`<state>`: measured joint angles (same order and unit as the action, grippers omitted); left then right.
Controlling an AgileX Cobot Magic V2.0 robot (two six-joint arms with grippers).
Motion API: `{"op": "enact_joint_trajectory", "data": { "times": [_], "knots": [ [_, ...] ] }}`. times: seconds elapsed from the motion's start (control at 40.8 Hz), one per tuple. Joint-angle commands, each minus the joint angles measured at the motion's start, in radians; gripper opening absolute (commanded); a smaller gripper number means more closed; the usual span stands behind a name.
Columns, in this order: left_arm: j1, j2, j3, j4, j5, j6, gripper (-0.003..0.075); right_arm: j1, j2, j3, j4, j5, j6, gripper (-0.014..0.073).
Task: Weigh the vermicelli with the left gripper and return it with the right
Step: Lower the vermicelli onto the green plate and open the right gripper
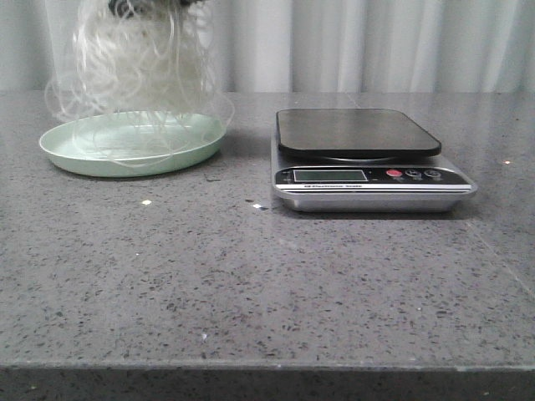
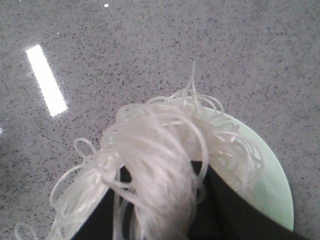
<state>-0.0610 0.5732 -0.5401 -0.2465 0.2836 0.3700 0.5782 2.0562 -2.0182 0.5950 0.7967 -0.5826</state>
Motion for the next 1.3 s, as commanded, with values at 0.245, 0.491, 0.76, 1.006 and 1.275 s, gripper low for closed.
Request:
{"op": "enact_joint_trajectory", "data": {
  "times": [0.245,0.491,0.76,1.006,1.275],
  "knots": [
    [-0.008,-0.002,-0.027,-0.018,-0.075,-0.01,0.0137,-0.001,-0.019,-0.035,0.051,-0.084,-0.011,0.0151],
    [-0.008,-0.002,-0.027,-0.018,-0.075,-0.01,0.0137,-0.001,0.007,-0.035,0.055,-0.084,-0.011,0.0151],
    [-0.008,-0.002,-0.027,-0.018,-0.075,-0.01,0.0137,-0.001,0.006,-0.037,0.068,-0.082,-0.011,0.0258],
    [-0.008,-0.002,-0.027,-0.018,-0.075,-0.01,0.0137,-0.002,-0.005,-0.037,0.101,-0.083,-0.011,0.047],
    [-0.008,-0.002,-0.027,-0.018,-0.075,-0.01,0.0137,-0.006,-0.037,-0.037,0.099,-0.07,-0.011,0.0489]
  ]
}}
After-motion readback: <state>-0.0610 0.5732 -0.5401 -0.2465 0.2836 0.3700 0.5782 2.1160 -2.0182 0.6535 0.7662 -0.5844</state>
